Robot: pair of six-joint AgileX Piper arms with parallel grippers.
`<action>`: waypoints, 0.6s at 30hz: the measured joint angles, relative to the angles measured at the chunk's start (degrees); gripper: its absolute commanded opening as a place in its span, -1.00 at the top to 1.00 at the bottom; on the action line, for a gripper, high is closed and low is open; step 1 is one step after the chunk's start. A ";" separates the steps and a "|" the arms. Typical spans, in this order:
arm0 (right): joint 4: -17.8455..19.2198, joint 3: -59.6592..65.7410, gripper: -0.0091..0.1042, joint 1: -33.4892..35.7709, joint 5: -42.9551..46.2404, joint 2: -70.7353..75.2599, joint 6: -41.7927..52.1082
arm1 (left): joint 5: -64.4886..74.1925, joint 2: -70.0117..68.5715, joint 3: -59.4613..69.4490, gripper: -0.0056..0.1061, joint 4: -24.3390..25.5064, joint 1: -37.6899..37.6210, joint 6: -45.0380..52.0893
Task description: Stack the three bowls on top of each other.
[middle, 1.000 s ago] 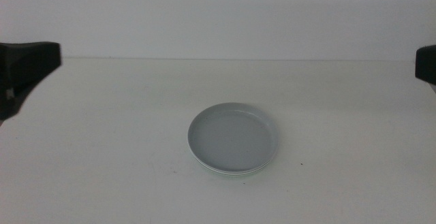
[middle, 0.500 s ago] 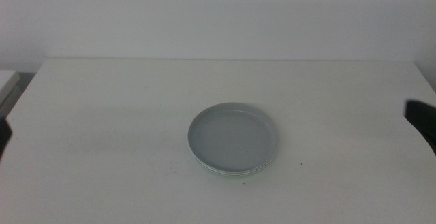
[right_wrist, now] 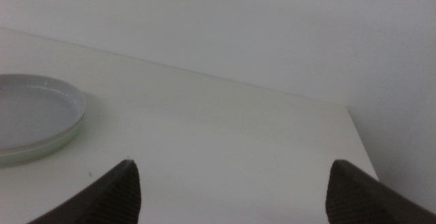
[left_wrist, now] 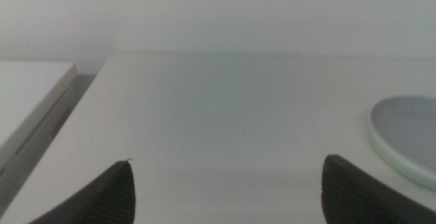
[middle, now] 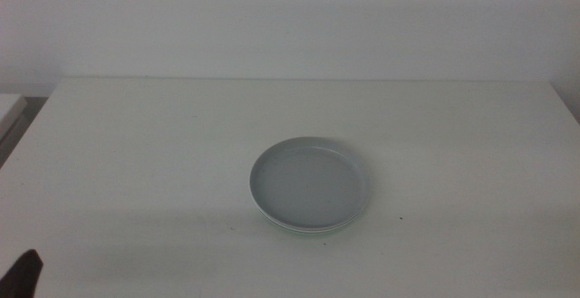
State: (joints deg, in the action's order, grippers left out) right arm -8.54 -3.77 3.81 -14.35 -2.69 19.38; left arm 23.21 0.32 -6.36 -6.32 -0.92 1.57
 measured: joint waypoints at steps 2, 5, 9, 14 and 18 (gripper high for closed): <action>0.57 2.21 -0.70 -0.04 0.05 1.88 0.10 | -1.35 -0.11 1.94 -0.78 0.11 0.00 0.00; 0.82 3.40 -0.70 -0.41 0.05 2.35 0.10 | -4.23 -0.11 4.34 -0.78 0.22 0.00 0.00; 0.94 3.54 -0.70 -1.40 1.48 2.35 0.10 | -6.92 -0.11 6.16 -0.78 0.30 0.08 0.00; 1.32 3.54 -0.70 -2.22 1.87 2.45 0.10 | -6.80 -0.11 6.36 -0.78 0.69 0.08 0.00; 1.71 3.54 -0.70 -2.22 1.87 2.45 0.10 | -6.80 -0.11 6.38 -0.78 0.92 0.08 0.00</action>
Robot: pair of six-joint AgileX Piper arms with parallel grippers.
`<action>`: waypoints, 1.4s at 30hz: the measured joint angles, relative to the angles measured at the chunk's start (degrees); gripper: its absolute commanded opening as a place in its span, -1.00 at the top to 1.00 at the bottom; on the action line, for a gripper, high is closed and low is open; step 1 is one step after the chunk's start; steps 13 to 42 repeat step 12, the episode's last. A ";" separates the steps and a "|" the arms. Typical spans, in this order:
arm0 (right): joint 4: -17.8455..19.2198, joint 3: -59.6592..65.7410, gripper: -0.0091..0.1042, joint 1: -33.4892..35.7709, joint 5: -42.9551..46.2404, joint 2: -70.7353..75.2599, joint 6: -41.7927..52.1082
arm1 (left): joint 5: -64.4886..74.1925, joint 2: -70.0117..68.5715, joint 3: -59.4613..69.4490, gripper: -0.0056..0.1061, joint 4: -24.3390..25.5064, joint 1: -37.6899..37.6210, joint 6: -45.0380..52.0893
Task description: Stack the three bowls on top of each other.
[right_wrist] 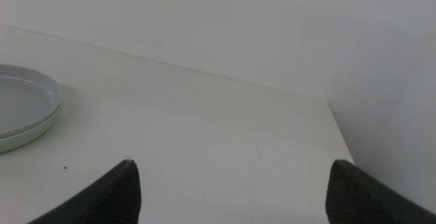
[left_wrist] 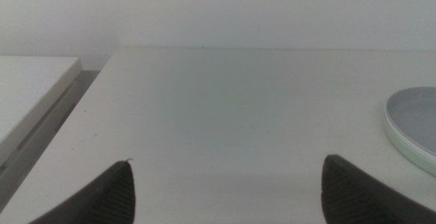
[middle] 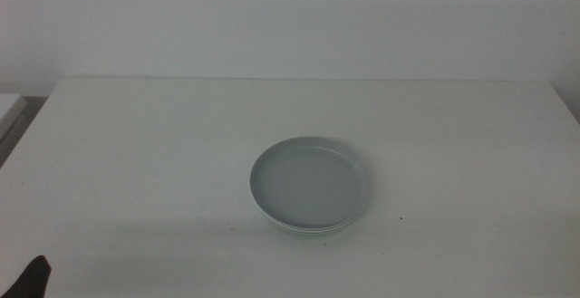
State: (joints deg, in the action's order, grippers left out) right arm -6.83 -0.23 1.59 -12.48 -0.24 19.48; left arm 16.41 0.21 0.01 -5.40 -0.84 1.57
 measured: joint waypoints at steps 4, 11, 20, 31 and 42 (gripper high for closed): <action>0.08 0.00 -0.70 0.00 0.00 0.00 0.00 | 0.00 0.00 0.00 -0.78 0.13 0.26 0.11; 0.08 0.00 -0.70 0.00 0.00 0.00 -1.47 | -0.09 0.00 0.00 -0.78 0.13 0.26 0.11; 0.08 0.00 -0.70 0.00 0.00 0.00 -1.59 | -0.09 0.00 0.00 -0.78 0.13 0.26 0.11; 0.08 0.00 -0.70 0.00 0.00 0.00 -1.59 | -0.09 0.00 0.00 -0.78 0.13 0.26 0.11; 0.08 0.00 -0.70 0.00 0.00 0.00 -1.59 | -0.09 0.00 0.00 -0.78 0.13 0.26 0.11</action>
